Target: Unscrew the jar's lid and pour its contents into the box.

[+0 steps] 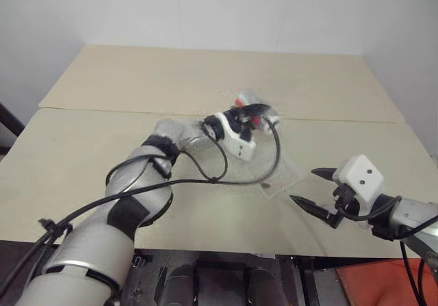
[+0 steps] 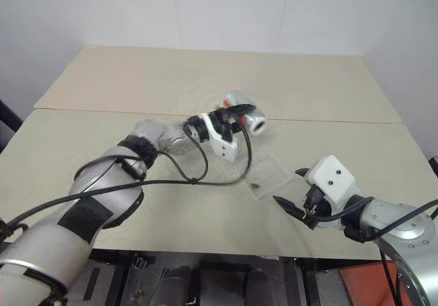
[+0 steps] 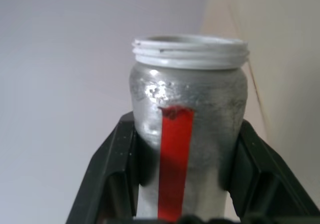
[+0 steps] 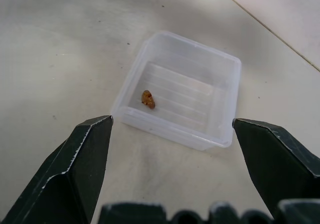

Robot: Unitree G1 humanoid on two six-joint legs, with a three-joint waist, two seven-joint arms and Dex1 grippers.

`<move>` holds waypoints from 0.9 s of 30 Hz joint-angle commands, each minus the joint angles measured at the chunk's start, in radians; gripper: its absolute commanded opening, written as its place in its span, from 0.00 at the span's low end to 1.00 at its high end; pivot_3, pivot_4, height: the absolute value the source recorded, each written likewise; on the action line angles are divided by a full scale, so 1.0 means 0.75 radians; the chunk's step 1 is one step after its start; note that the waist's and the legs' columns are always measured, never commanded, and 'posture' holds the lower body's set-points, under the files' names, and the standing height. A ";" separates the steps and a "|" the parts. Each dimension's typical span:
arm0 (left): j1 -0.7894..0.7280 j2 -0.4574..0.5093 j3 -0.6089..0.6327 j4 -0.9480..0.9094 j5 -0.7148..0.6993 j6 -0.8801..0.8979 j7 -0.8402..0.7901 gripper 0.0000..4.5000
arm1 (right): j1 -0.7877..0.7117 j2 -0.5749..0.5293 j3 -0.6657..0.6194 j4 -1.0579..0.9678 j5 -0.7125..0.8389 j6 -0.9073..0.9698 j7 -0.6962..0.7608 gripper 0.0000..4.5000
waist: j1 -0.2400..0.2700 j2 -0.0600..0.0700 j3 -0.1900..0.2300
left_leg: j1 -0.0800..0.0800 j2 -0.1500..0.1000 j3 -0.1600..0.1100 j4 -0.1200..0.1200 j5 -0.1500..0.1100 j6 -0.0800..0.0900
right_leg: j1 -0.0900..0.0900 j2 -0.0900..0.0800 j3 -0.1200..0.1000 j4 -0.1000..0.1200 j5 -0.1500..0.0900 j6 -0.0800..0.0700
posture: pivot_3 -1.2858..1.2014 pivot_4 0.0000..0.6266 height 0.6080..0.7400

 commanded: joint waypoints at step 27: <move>0.997 -0.165 0.668 -1.270 -0.984 1.055 -0.636 0.43 | -0.192 0.067 0.200 0.157 -0.036 -0.118 0.078 0.99 | -0.025 0.002 -0.001 | 0.005 0.000 -0.010 0.017 0.004 0.001 | 0.009 0.002 -0.001 0.016 0.004 -0.001 | 0.52 0.24 1.00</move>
